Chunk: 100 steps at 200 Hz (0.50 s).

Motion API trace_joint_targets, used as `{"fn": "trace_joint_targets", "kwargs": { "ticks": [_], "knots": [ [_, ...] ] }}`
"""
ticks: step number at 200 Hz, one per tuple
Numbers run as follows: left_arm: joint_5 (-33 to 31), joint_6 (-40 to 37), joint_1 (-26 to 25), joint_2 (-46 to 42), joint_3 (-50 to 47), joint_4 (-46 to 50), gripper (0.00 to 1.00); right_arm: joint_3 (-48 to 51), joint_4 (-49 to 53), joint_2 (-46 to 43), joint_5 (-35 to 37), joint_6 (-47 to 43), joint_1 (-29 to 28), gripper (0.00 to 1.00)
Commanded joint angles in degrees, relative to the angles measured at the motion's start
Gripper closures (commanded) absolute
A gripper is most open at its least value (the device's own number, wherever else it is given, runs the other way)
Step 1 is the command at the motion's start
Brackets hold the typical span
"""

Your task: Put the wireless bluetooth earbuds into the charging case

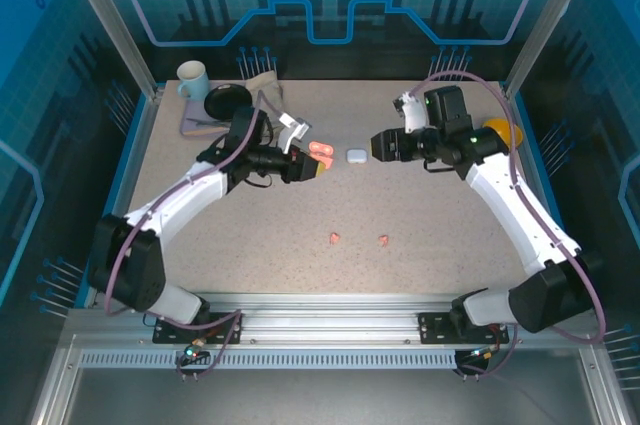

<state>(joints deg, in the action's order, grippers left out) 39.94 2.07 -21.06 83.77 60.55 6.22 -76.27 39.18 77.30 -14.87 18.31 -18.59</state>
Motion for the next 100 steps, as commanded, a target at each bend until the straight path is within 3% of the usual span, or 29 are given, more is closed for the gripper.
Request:
{"fn": "trace_joint_targets", "kwargs": {
  "ticks": [1, 17, 30, 100],
  "knots": [
    [-11.96, 3.69, -1.56, -5.42, -9.63, -24.61, 1.0, 5.4, -2.47, -2.66, 5.27, 14.02, -2.19, 0.39],
    [-18.28, 2.08, -3.07, -8.37, -17.46, -37.21, 1.0, 8.0, -1.46, -3.9, 11.53, 19.15, -5.07, 0.39],
    [-19.57, 0.72, -3.72, -9.72, -21.51, -43.48, 1.0, 9.96, -1.25, -4.43, 14.42, 21.49, -7.21, 0.39],
    [-24.25, -3.93, -8.9, -16.23, -35.03, -61.6, 1.0, 14.89, 5.02, -2.04, 26.58, 35.67, -17.08, 0.39]
  ]
}}
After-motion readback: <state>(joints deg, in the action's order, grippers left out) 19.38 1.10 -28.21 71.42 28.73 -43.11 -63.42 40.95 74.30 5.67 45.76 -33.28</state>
